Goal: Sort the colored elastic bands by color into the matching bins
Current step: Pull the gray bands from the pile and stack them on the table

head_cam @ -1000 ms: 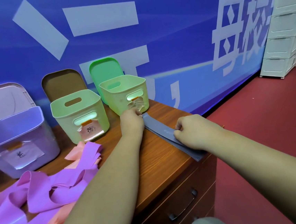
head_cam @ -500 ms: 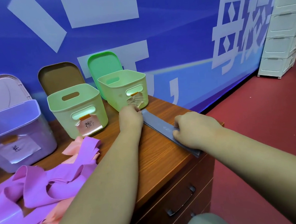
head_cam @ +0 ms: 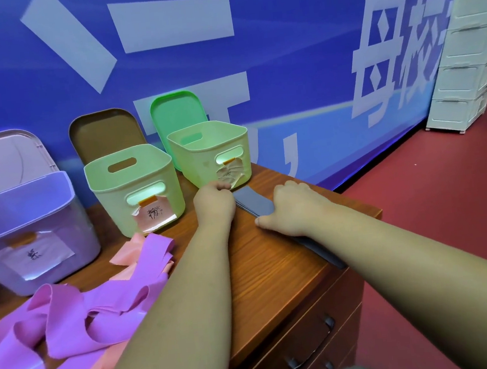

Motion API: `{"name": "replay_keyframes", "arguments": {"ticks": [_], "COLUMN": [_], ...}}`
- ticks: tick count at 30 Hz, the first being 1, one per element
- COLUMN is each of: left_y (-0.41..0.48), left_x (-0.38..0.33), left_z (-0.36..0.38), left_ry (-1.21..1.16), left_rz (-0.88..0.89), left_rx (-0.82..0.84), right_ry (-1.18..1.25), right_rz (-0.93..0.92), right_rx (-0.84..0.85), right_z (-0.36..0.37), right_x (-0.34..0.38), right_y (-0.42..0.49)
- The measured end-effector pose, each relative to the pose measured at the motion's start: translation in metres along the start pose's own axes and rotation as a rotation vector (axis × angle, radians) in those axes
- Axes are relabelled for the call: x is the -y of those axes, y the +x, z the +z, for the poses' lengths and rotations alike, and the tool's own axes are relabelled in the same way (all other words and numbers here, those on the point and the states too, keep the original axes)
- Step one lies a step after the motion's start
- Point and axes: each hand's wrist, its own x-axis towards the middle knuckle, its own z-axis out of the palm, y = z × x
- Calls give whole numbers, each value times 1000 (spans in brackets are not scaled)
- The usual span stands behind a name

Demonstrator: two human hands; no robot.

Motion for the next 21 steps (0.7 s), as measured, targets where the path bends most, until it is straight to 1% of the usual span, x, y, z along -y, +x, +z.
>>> {"name": "replay_keyframes", "arguments": {"ticks": [5, 10, 18, 21], "left_y": [0, 4, 10, 5], "left_x": [0, 2, 6, 5], "left_z": [-2, -2, 0, -3], "left_ry": [-52, -68, -103, -134], "left_rz": [-14, -7, -7, -11], "left_rx": [6, 2, -11, -22], "right_ry": [35, 92, 153, 140], "right_rz": [-46, -39, -6, 16], "right_rx": [-31, -33, -40, -27], "right_z": [8, 13, 21, 18], "right_x": [14, 25, 31, 31], "right_y": [32, 52, 57, 54]}}
